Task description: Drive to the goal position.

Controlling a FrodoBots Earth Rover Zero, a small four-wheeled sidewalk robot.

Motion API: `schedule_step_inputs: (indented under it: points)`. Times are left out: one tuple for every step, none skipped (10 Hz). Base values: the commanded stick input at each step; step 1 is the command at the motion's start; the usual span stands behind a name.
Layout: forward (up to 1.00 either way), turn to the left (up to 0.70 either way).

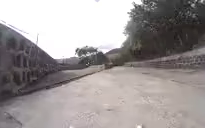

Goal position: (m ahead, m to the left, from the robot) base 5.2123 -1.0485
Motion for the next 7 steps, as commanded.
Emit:
schedule_step_inputs:
  points:
    - [1.00,0.00]
    - [1.00,0.00]
    - [1.00,0.00]
    - [1.00,-0.33]
    - [1.00,-0.36]
    - [1.00,-0.39]
    - [1.00,-0.27]
